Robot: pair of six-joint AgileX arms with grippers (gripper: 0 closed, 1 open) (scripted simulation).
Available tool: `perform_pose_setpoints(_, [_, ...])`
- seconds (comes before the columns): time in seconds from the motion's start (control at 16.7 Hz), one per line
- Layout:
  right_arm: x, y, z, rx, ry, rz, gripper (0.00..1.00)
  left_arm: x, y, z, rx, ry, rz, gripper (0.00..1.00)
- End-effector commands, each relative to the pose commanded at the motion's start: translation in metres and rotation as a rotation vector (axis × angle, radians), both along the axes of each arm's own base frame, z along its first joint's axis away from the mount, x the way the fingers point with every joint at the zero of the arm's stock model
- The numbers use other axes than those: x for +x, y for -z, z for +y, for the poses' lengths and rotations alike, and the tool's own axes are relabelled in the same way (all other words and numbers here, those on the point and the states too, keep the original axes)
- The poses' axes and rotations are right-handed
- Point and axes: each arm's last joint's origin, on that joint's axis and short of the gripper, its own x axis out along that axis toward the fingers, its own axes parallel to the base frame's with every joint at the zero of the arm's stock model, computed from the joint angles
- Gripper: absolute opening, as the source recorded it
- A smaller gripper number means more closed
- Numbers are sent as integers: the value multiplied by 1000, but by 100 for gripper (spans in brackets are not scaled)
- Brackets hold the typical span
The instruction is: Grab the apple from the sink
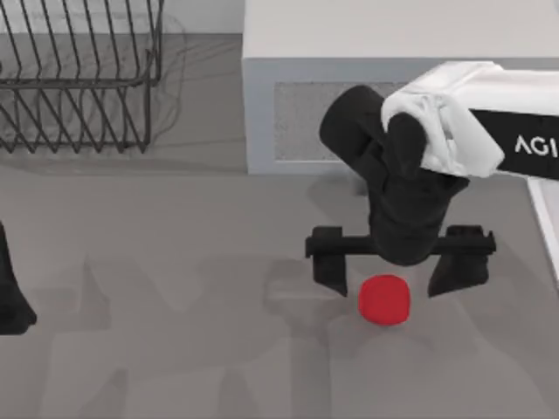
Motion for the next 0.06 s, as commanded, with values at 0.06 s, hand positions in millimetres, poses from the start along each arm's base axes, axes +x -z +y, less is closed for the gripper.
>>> perform_pose_setpoints(0.06, [0,0,0,0,0,0,100,0,0,0,0,0,0,100])
